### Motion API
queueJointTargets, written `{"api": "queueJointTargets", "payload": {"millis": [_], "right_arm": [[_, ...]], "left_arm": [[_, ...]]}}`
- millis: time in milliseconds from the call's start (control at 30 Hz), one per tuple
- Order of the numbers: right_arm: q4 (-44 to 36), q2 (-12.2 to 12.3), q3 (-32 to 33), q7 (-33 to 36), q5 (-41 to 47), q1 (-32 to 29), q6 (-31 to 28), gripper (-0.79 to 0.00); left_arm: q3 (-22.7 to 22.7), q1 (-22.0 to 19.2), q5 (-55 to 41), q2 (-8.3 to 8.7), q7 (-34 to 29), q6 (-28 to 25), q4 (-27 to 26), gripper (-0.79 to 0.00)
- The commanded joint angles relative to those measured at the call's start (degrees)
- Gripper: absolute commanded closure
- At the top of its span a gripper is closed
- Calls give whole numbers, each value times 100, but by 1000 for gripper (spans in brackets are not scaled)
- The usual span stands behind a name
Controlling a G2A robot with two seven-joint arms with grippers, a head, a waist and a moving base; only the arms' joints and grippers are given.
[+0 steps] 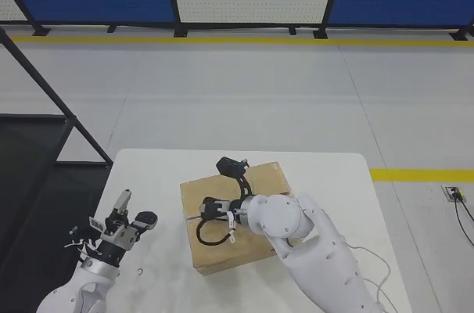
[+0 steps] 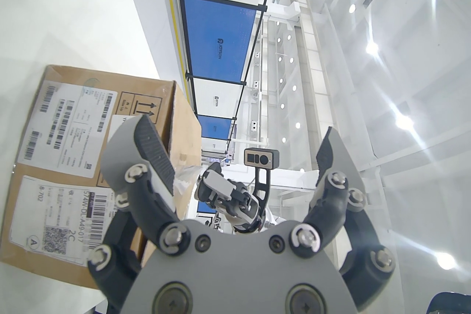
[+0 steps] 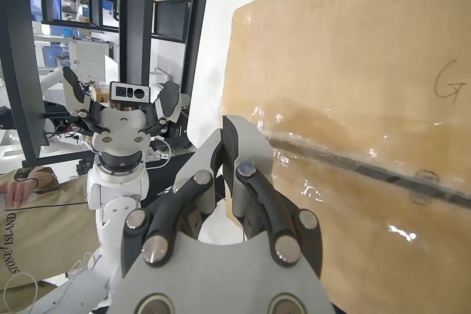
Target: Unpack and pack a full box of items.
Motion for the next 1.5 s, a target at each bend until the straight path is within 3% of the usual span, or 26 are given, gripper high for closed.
{"api": "queueJointTargets", "payload": {"millis": [0,300,633,1467], "right_arm": [[173,-23,-56,91,117,117,39,0],[688,-73,-275,207,221,376,37,0],[682,-39,-191,12,103,309,352,0],[38,332,1009,-18,225,-494,351,0]], "left_arm": [[8,-7,3,-7,-5,-1,0,-785],[51,-48,52,-36,-33,-5,10,-785],[46,-50,136,-58,-63,72,-19,-785],[91,-107,260,-119,-83,213,-100,-785]]}}
